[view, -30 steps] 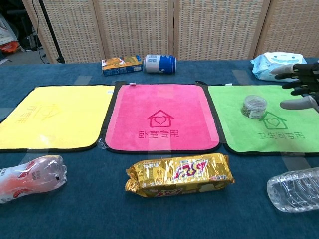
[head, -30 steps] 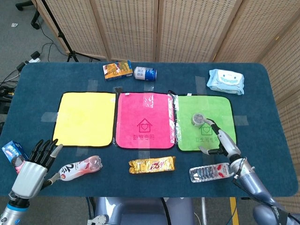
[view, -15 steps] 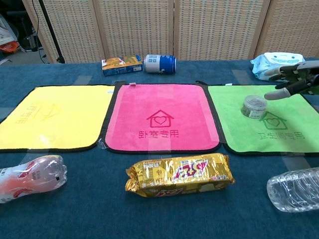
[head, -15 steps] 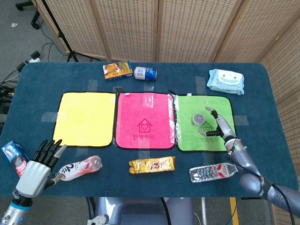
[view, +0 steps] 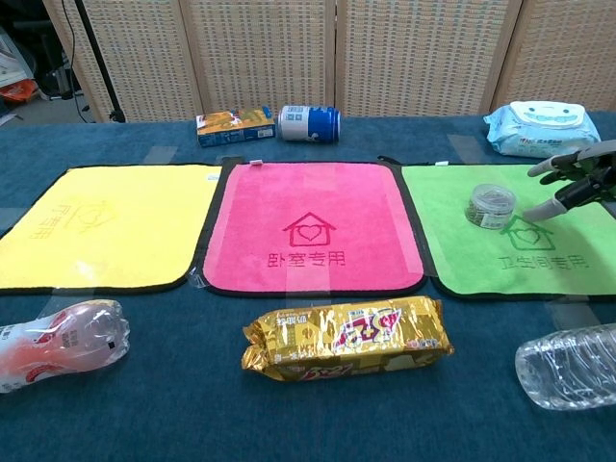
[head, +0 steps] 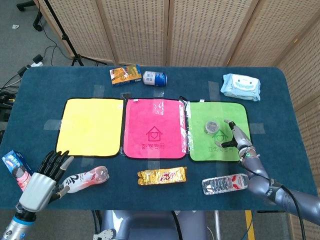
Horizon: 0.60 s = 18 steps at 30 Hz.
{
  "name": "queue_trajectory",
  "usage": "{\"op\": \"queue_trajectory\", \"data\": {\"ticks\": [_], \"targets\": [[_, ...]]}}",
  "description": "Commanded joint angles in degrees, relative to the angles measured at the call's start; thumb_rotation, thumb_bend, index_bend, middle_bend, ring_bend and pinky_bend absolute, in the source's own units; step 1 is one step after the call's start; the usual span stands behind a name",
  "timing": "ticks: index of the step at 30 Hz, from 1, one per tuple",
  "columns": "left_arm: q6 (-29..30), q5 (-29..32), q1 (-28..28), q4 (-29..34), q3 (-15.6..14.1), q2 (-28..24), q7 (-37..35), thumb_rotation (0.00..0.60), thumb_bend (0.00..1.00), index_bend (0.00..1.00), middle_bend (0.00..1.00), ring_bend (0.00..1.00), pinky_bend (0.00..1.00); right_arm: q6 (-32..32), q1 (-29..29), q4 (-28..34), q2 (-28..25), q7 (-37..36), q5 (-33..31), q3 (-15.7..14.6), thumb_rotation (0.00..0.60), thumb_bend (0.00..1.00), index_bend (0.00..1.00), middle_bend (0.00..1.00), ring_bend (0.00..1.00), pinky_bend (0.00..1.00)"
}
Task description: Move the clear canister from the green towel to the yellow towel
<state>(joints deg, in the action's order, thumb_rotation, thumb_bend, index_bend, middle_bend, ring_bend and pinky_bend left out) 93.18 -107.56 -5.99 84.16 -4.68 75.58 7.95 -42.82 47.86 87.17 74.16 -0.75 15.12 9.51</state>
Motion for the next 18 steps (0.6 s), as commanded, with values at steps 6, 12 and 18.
{"op": "queue_trajectory", "data": {"ticks": [6, 12, 18], "targets": [[-0.2, -0.3, -0.1, 0.0, -0.3, 0.0, 0.1, 0.600, 0.11, 0.00, 0.00, 0.00, 0.00, -0.8, 1.7, 2.1, 0.0, 3.1, -2.6, -0.1, 0.600, 0.31, 0.06, 0.00, 0.00, 0.01], [-0.3, -0.1, -0.2, 0.0, -0.4, 0.0, 0.0, 0.600, 0.11, 0.00, 0.00, 0.00, 0.00, -0.3, 1.8, 2.6, 0.6, 3.7, -3.5, 0.2, 0.600, 0.31, 0.06, 0.00, 0.00, 0.01], [-0.9, -0.9, -0.3, -0.1, -1.2, 0.3, 0.3, 0.600, 0.11, 0.00, 0.00, 0.00, 0.00, 0.3, 1.3, 3.5, 1.2, 3.7, -0.8, 0.5, 0.600, 0.31, 0.06, 0.00, 0.00, 0.01]]}}
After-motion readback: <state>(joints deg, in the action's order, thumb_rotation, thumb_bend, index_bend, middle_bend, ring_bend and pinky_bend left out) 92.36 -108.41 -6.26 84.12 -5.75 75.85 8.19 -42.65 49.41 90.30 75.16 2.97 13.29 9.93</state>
